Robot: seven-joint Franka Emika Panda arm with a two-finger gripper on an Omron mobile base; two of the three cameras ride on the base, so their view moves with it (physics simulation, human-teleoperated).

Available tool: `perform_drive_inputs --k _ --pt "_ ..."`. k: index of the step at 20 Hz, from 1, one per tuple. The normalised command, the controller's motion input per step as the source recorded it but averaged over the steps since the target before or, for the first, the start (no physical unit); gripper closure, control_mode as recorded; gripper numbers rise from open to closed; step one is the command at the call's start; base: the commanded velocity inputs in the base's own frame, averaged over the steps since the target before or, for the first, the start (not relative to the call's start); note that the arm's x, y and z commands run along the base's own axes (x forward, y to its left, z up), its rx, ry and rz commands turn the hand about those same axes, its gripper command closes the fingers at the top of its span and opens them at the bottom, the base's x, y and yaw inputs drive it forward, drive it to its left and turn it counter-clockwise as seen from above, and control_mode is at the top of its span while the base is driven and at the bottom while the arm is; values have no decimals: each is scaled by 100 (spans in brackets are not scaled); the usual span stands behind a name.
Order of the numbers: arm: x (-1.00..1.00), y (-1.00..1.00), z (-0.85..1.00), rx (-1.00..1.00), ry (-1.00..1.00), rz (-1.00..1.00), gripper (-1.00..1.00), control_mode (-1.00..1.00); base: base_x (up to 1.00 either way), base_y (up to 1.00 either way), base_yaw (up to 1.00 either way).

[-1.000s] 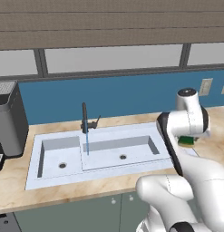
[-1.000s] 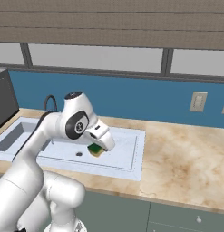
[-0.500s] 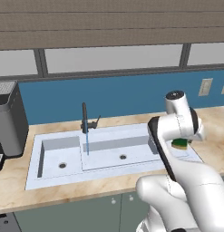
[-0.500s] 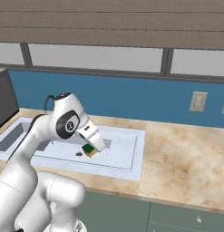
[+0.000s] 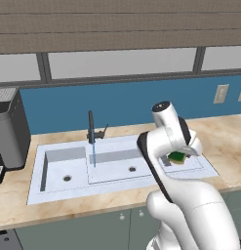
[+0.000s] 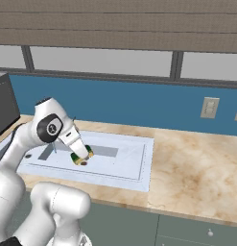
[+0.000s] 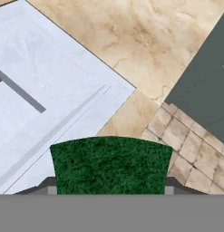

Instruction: Soak the sponge with water for a few seconds and then drop it inside the sink.

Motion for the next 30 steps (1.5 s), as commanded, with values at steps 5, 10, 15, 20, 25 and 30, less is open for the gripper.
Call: perform_drive_inputs --k 5,10,15,20,25,30 --pt "0 43 0 -2 -5 -4 100 -100 0 0 0" --pt "0 32 0 0 -7 0 100 -100 0 0 0" --pt "0 9 0 0 -9 0 100 -100 0 0 0" --pt "20 0 -6 0 -7 0 100 -100 0 0 0" --pt "31 39 -6 -4 -18 -3 100 -100 0 0 0" --pt "35 76 -1 -10 -22 -17 100 -100 0 0 0"
